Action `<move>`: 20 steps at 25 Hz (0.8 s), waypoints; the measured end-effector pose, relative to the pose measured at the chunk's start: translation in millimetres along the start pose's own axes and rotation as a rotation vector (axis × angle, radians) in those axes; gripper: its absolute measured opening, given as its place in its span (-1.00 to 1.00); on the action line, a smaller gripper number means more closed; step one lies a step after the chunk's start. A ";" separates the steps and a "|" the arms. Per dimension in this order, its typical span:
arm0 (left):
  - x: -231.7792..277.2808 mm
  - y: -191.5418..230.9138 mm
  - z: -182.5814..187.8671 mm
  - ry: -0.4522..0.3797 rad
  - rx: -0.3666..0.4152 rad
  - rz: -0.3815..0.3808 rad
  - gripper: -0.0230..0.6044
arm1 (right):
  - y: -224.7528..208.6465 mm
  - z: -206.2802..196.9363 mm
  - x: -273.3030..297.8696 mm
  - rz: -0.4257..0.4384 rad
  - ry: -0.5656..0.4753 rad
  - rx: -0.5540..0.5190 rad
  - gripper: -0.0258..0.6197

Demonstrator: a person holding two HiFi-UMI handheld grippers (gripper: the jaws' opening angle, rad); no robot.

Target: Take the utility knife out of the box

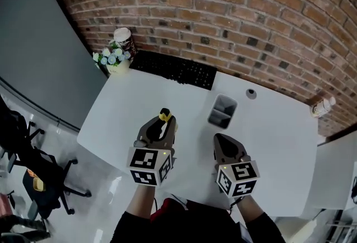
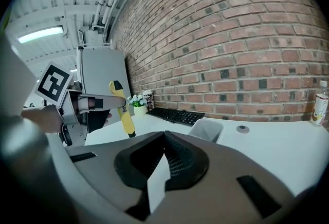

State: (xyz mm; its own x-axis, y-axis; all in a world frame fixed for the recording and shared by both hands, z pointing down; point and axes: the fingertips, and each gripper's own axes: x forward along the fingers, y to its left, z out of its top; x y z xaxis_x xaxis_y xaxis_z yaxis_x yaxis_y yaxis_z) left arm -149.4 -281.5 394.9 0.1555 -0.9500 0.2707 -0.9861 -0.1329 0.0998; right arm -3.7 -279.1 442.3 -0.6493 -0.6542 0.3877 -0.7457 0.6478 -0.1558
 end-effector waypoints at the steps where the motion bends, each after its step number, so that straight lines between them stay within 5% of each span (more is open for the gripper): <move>1: -5.3 4.3 -0.8 0.000 -0.002 0.007 -0.70 | 5.6 0.4 0.5 0.006 -0.001 -0.004 -0.90; 20: -92.8 66.3 -20.9 0.000 -0.028 0.098 -0.70 | 100.4 -2.7 5.2 0.094 0.003 -0.073 -0.90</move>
State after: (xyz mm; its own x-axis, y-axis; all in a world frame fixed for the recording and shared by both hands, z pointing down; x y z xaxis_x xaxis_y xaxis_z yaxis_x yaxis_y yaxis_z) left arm -228.0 -196.2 396.4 0.0579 -0.9582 0.2800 -0.9946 -0.0311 0.0992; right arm -81.5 -216.4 431.0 -0.7156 -0.5882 0.3768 -0.6686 0.7330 -0.1256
